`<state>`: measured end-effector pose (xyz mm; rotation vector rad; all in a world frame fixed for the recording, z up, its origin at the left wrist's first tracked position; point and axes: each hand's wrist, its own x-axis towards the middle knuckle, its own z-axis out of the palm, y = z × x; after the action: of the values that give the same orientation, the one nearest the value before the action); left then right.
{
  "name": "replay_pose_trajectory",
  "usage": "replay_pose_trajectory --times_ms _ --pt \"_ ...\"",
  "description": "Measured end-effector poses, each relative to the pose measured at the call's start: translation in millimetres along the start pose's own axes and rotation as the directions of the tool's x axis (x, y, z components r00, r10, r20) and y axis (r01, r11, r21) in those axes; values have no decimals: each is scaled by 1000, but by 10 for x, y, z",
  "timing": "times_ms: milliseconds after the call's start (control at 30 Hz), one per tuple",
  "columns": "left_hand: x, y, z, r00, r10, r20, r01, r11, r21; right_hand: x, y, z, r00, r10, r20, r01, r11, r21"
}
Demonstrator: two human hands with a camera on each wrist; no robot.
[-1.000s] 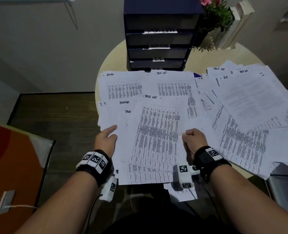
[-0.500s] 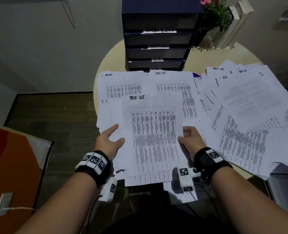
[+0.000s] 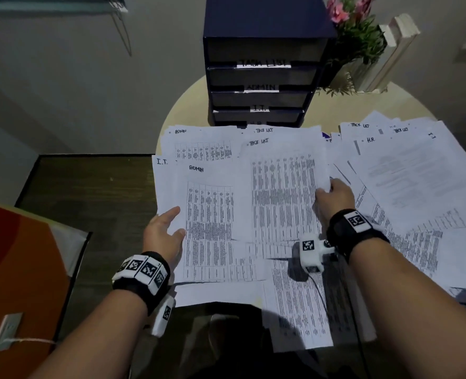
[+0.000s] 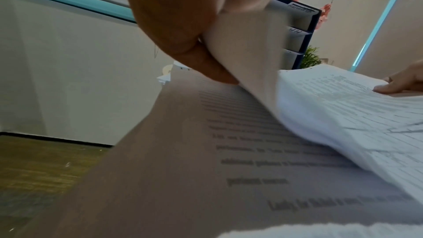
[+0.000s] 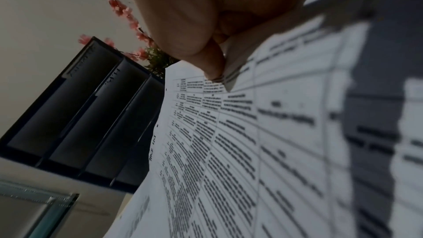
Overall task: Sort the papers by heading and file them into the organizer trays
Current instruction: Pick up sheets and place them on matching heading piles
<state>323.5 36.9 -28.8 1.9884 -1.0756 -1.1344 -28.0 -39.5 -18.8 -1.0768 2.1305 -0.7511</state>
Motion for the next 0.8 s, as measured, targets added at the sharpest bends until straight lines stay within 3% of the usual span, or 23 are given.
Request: replay_pose_trajectory --times_ms 100,167,233,300,367,533,633,733,800 --pt "-22 0 -49 999 -14 -43 15 1000 15 222 -152 -54 998 -63 -26 61 994 -89" --pt "-18 -11 -71 998 -23 -65 25 999 22 145 -227 -15 975 -224 -17 208 931 -301" --pt "-11 -33 -77 996 -29 -81 32 999 30 -82 -207 93 896 -390 211 442 761 -474" --pt "-11 -38 -76 995 -20 -95 25 998 57 -337 -117 224 786 -355 506 609 581 -540" --pt "-10 -35 -86 994 -13 -106 18 999 49 -456 21 360 718 -270 641 679 475 -560" --pt "-31 10 -193 974 -57 -220 45 997 -60 -327 103 391 780 -185 597 588 543 -599" --pt "-92 69 -364 942 -84 -326 43 990 -132 -305 28 363 790 -135 599 562 551 -617" --pt "-113 44 -572 923 -91 -375 3 974 -229 -415 -180 421 766 -249 592 602 599 -527" --pt "-119 32 -657 925 -126 -359 7 949 -316 -584 -417 522 714 -360 601 610 740 -282"
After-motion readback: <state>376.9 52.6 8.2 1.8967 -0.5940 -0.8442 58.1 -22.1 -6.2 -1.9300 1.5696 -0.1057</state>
